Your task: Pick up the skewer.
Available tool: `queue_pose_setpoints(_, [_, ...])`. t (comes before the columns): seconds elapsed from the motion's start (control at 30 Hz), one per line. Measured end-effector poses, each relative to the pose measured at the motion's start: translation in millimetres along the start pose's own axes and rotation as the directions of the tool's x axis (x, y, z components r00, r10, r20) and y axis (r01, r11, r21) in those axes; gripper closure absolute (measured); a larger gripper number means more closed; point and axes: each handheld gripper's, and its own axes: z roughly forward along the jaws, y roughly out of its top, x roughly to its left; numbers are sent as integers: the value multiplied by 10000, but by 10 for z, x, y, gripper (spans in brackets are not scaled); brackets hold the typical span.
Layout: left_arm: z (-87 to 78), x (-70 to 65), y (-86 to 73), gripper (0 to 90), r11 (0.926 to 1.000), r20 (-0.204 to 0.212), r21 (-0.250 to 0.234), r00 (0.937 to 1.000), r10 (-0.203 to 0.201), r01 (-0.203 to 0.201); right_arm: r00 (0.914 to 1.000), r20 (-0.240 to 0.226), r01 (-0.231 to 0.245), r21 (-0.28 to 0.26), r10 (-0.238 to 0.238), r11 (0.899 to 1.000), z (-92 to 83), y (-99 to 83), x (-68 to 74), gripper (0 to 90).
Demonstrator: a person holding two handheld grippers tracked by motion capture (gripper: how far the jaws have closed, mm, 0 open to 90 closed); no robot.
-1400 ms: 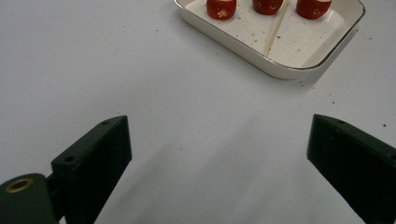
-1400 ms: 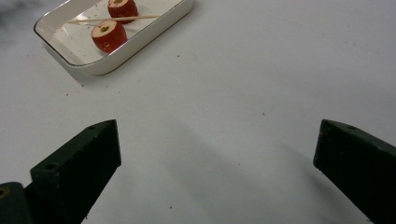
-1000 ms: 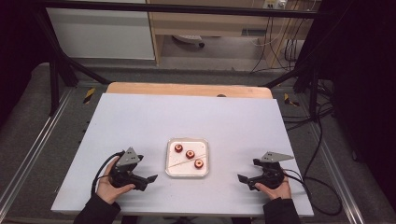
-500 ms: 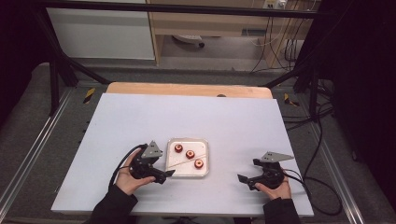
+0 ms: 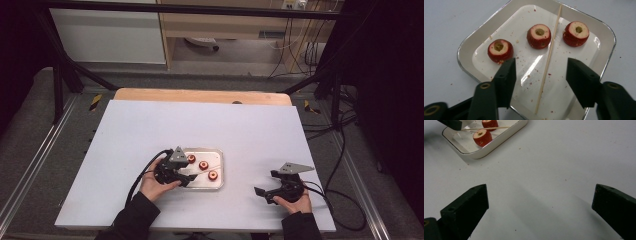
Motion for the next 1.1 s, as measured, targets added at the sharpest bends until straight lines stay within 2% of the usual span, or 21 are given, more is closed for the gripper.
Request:
queue_pose_setpoints(0.13, [56,17,-4,557,10000,97,-45,9999,-68,68,10000,-12,49,-3,-49,10000,4,0,-3,13])
queue_pose_setpoints(0.2, [94,15,-11,600,10000,282,11,9996,-38,37,10000,-15,42,-2,-42,10000,4,0,-3,13])
queue_pose_setpoints(0.33, [138,9,-23,657,9999,289,125,9996,54,-57,10000,-24,27,-45,-27,10000,3,1,-4,14])
queue_pose_setpoints(0.43, [145,5,-30,697,10000,248,27,9997,84,-84,10000,-35,3,-37,-3,10000,5,1,-3,14])
queue_pose_setpoints(0.47, [145,7,-31,740,10000,294,16,9995,62,-62,10000,-33,41,-19,-41,10000,10,0,-4,13])
queue_pose_setpoints(0.77, [153,-16,-41,847,9994,314,-89,9989,336,-333,10000,-49,2,2,-2,10000,11,0,-1,14])
queue_pose_setpoints(1.1, [146,-34,-54,880,9986,421,-178,9978,506,-499,10000,-73,39,38,-39,10000,14,0,-3,15])
